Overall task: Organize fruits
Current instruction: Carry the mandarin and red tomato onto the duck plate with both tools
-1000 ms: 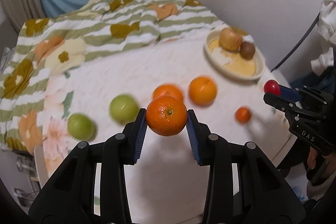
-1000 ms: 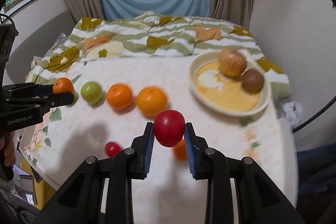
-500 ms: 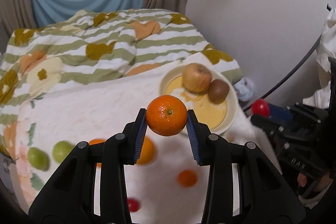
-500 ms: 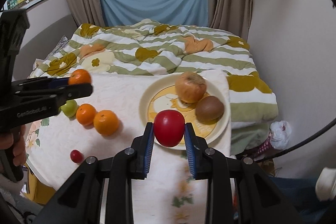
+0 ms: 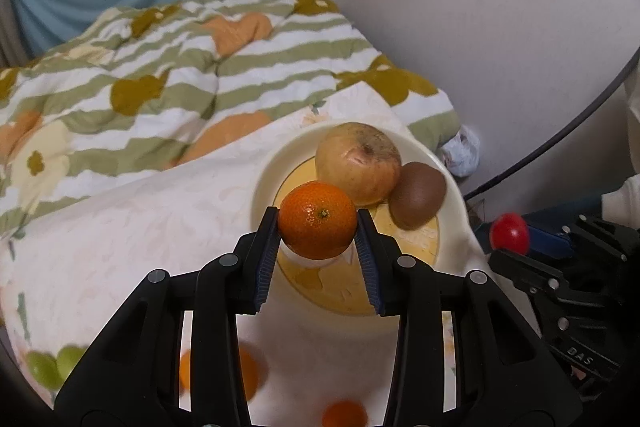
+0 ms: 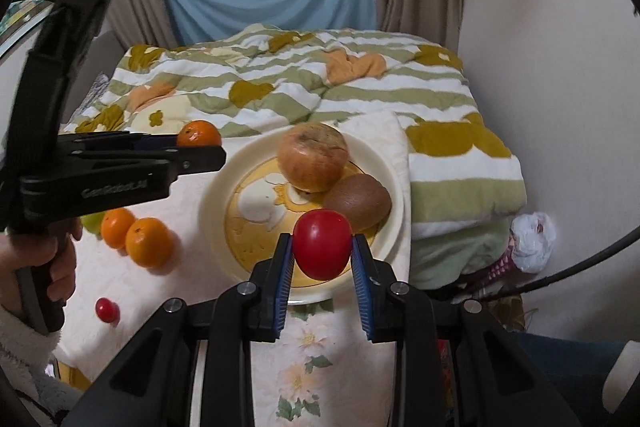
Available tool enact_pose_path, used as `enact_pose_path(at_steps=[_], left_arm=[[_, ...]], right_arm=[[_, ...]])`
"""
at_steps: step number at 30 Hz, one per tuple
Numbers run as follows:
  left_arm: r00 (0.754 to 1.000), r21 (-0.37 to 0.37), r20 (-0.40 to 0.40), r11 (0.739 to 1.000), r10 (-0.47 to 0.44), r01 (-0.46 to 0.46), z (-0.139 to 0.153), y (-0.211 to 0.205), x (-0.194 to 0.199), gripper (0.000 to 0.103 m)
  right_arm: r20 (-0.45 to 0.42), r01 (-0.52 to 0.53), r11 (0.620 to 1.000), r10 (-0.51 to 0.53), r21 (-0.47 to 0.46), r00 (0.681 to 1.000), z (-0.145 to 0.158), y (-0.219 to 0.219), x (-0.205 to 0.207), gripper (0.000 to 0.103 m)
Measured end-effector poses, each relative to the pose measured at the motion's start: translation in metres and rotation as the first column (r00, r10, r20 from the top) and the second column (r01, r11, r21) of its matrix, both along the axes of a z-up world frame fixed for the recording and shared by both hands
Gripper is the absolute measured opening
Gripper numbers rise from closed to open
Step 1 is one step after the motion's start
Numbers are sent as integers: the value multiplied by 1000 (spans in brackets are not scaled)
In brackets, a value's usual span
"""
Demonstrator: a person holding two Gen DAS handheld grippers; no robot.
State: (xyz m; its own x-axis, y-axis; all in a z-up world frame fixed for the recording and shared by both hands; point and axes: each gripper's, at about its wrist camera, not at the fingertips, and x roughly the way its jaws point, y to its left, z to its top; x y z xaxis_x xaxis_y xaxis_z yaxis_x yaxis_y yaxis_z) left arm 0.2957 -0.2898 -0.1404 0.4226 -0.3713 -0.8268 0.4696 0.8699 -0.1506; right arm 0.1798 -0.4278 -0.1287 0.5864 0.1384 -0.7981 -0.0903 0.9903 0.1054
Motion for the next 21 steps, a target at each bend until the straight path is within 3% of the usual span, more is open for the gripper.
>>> enact_pose_path(at_steps=[9,16,18,19,20,21], left_arm=[[997,63,-63,996,-53,57,-35,-13,34,44],[994,105,-46,989,-102,106,-40,-21,39,47],[994,119,-32,987,-109,112,-38,-23,38,72],[994,121,-20,987,-109,110,-35,-24,37,94],[994,115,4,988,-107,105,-31,-23,35,101],[994,109,16,989,-107,105,-28,-21,33,101]], right_arm=[[-67,80,996,-78,27,995,-21,-11,16,27],[-92,111,993,-107,42,990,-28,-15,19,27],[-95,116,992,-111,43,989,-28,-16,19,27],[-95,117,992,-113,42,989,-28,-17,19,27],[-96,119,992,-114,43,989,-28,-17,18,27],[-95,119,992,-115,43,989,-27,-17,17,27]])
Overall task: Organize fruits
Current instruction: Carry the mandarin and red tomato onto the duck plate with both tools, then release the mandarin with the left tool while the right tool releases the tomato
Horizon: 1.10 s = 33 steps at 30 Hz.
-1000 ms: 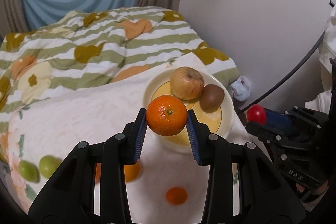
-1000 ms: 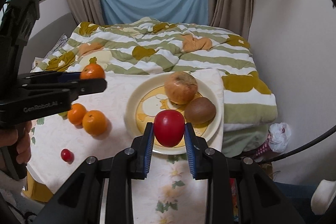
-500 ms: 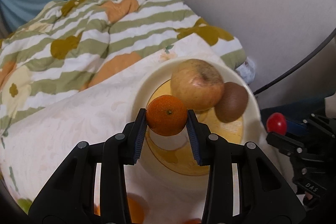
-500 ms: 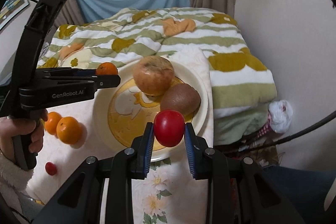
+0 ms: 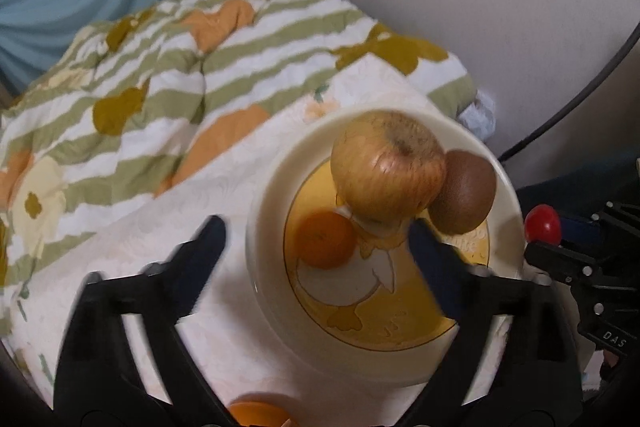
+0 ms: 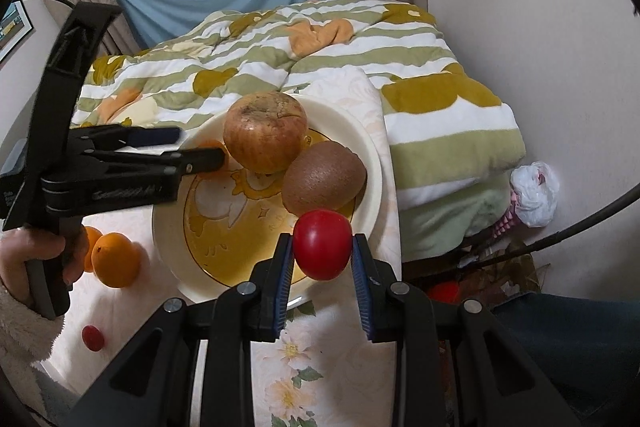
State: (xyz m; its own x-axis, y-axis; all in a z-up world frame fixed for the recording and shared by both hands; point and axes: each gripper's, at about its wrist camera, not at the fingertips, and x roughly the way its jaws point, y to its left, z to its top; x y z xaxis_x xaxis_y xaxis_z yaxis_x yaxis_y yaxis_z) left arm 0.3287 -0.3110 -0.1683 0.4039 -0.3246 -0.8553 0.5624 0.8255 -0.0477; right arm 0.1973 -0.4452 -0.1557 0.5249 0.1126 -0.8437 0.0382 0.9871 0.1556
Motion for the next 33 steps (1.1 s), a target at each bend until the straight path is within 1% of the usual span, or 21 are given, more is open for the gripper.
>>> enact_pose_path(at_steps=[3,7,13,16,22,26,33], left_arm=[[1000,18,8,1000,8,-8,4,1,-1,101],[999,12,12,999,42,-42,12,10,-5,101],[992,0,21,993,122,-122,26,33,-19,101],[986,0,21,986,168,-168,31,49,-27,101],[966,5,26,966,258,-258,37,82,-53,101],[948,4,23,948,318,-318,39,104,-71,101],[915,8,11,915,403,-404,34,131,-95,101]], right_arm=[[2,-5,1000,5,-5,1000,2,-1,-2,27],[15,-30,999,31,-20,999,5,2,-5,27],[33,-97,995,98,-31,995,9,5,-2,27],[26,-142,989,143,-36,989,6,11,1,27],[0,-210,977,210,-24,978,-8,22,8,27],[-5,-245,969,245,-40,969,-17,30,13,27],[5,-255,966,255,-33,967,-27,32,17,27]])
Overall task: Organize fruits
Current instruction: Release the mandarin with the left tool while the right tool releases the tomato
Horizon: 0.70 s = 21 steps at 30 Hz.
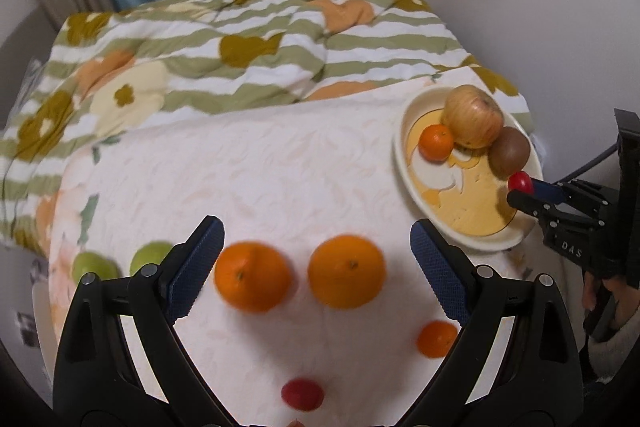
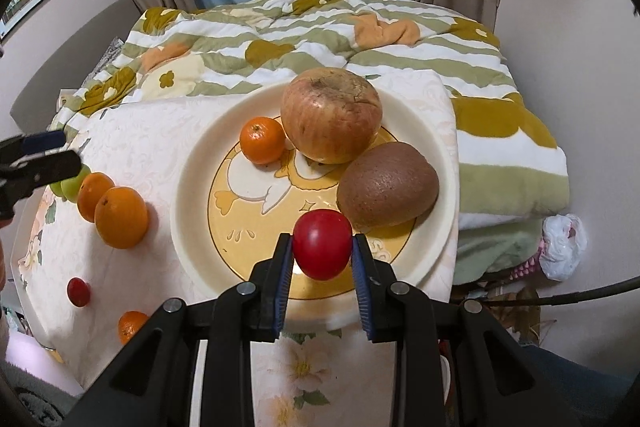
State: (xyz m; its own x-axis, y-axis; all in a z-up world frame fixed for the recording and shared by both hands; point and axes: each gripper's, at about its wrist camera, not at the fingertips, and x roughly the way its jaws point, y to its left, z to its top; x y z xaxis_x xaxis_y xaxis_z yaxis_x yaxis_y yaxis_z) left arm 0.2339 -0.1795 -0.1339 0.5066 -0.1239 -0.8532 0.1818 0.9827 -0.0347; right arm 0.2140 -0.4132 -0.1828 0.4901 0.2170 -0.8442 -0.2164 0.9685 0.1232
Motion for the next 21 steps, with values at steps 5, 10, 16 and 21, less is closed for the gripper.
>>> enact_pose_path(at_steps=[5,10,16,21], left_arm=[[999,-10,-15,999,45,-45,-5,12,-14,101],[997,-9,-5,997,74,-74,-2,17,-27,101],[993,-23,15,993,119,-118,12,28,-45,101],[987,-19,40,987,158,-157,30,39,-61,101]], right_arm=[[9,3,1000,-3,-6,1000,-5,-2,-3,35],[65,0,1000,-1,10,998,8,-2,-9,95],[110,-15,999,12,28,994,25,0,-20,102],[121,-47,999,45,10,992,43,6,-25,102]])
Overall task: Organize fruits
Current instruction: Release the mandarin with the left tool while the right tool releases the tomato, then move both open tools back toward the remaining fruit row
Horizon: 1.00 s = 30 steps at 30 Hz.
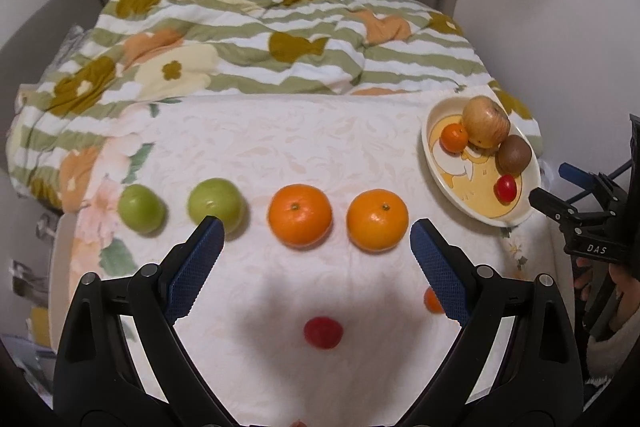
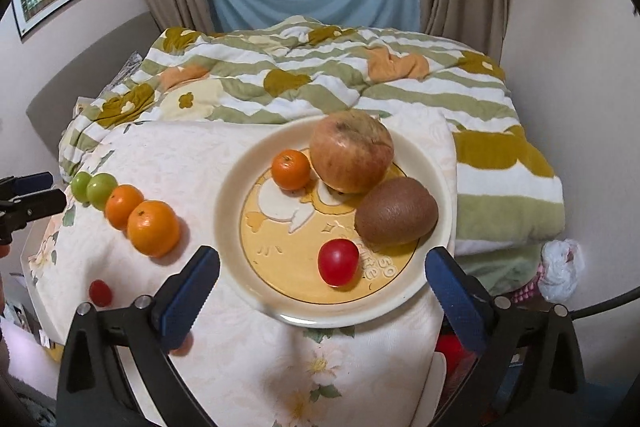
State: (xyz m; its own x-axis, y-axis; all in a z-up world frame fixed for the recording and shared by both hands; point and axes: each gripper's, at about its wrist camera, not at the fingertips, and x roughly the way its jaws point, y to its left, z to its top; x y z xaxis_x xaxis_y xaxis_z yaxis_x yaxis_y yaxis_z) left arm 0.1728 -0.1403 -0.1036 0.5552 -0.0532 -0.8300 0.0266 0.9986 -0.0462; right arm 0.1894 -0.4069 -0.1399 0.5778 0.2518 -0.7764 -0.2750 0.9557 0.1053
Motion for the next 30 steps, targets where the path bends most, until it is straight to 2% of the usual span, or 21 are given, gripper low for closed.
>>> enact_pose_path(at_steps=[11,17,24,30], left_arm=[[995,-10,53,997,79,-78,25,62,-33,101],[995,-21,82,998,63,-62,32,110,-37,101],[997,3,73,1000,4,-5,28,160,-26,101],[996,-22,45,997,-74,75,10,196,-4,101]], right_arm=[[45,-16,998,19,-59,999,46,43,-25,103],[64,20,999,-18,-33,998,62,89,-35,103],[12,77,997,-77,8,997,57,147,-35,103],[-22,156,988,-156,-9,988,38,192,-33,102]])
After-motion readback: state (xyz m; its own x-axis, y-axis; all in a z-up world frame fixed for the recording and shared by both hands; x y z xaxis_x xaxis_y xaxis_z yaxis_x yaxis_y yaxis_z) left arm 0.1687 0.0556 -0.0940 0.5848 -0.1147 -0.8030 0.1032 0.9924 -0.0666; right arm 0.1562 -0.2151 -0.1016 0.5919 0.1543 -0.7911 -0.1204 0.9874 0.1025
